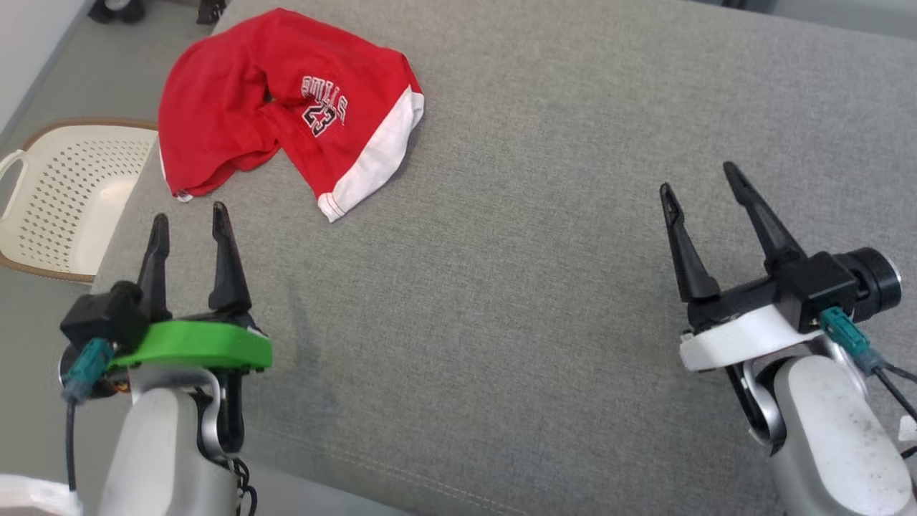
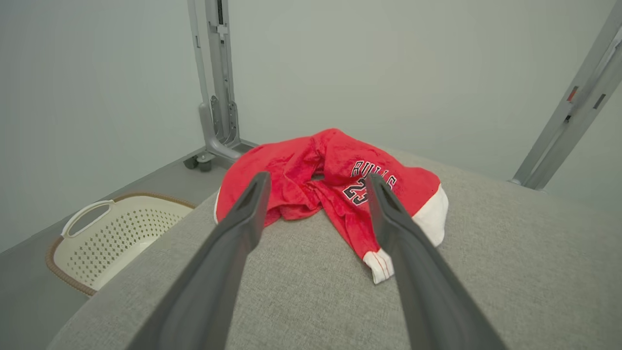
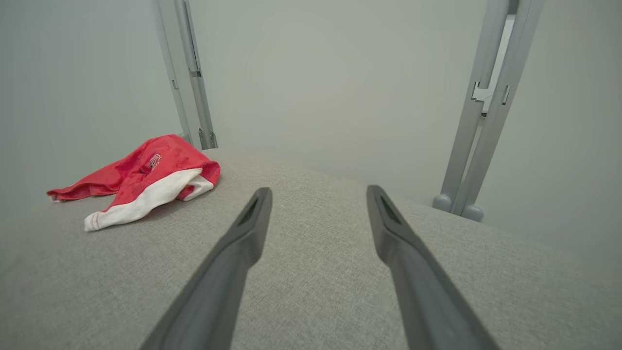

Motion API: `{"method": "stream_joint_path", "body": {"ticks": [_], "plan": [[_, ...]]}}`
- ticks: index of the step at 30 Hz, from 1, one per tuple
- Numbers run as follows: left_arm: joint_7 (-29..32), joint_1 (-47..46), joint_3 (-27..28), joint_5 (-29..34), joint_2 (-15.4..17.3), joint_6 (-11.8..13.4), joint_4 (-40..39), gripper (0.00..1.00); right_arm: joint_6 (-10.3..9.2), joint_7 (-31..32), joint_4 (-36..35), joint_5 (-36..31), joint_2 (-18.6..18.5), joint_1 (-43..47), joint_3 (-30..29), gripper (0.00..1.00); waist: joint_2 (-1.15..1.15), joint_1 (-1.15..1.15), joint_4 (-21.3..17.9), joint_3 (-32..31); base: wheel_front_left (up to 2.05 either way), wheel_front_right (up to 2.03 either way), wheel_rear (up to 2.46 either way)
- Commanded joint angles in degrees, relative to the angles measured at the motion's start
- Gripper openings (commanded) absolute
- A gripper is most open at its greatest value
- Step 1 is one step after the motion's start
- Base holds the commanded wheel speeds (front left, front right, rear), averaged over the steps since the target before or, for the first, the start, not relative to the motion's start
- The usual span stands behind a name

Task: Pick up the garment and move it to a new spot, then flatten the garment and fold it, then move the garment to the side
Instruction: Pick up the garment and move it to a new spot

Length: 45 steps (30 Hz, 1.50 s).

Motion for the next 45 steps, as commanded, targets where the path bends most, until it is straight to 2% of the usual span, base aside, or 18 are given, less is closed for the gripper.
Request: {"method": "stream_joint_path", "body": {"ticks": [1,6,11,17,23,24,25,28,38,41,45], "plan": [[-0.01,-2.72,0.84,0.64,0.83,-0.22,2.07,1.00,-0.06,0.53,-0.88,-0.70,-0.96,-1.25,-0.37,1.00,0.00,0.00,-2.47,4.51,0.00,0.00,0.00],[0.18,-12.29,2.11,0.86,4.20,-1.26,14.63,1.00,-0.06,2.46,-4.63,-1.23,-3.35,-3.06,-1.19,1.00,0.00,0.00,-4.53,8.60,0.00,0.00,0.00],[3.43,-22.00,2.17,0.61,8.44,-2.30,27.99,1.00,-0.06,3.94,-7.96,-1.41,-4.41,-3.82,-1.38,1.00,0.00,0.00,-6.57,11.84,0.00,0.00,0.00],[7.08,-30.62,2.35,-0.12,12.14,-3.03,39.88,1.00,-0.06,4.97,-10.28,-1.79,-4.59,-4.14,-1.38,1.00,0.00,0.00,-8.47,14.49,0.00,0.00,0.00],[10.84,-34.94,1.93,-0.70,14.54,-3.50,48.63,1.00,-0.06,5.16,-10.95,-1.98,-4.39,-4.31,-1.17,1.00,0.00,0.00,-9.93,15.58,0.00,0.00,0.00],[11.68,-35.12,1.85,-0.83,14.39,-3.75,49.70,0.64,-0.06,5.13,-11.01,-2.03,-4.27,-4.21,-1.34,1.00,0.00,0.00,-10.05,15.60,0.00,0.00,0.00],[12.35,-35.27,1.79,-1.04,14.33,-3.94,50.73,0.00,-0.06,5.09,-11.05,-2.05,-4.19,-4.05,-1.54,1.00,0.00,0.00,-10.16,15.61,0.00,0.00,0.00],[11.78,-35.31,1.40,-1.43,14.71,-4.36,52.06,0.00,-0.06,4.85,-10.91,-2.16,-3.98,-3.53,-1.84,1.00,0.00,0.00,-10.25,15.44,0.00,0.00,0.00],[2.52,-34.02,-1.45,-0.94,15.20,-5.10,50.81,0.00,-0.06,3.25,-7.59,-1.50,-2.41,-2.71,-0.84,1.00,0.00,0.00,-9.39,9.68,0.00,0.00,0.00],[0.79,-33.22,-3.57,-1.30,14.35,-5.16,47.22,0.00,-0.06,2.47,-6.05,-1.04,-1.69,-2.23,-0.96,1.00,0.00,0.00,-9.42,6.79,0.00,0.00,0.00],[-0.06,-30.66,-6.97,-2.79,15.61,-5.07,38.88,0.00,-0.06,1.52,-4.24,-0.45,-0.58,-1.63,-1.17,1.00,0.00,0.00,-9.95,3.13,0.00,0.00,0.00]]}}
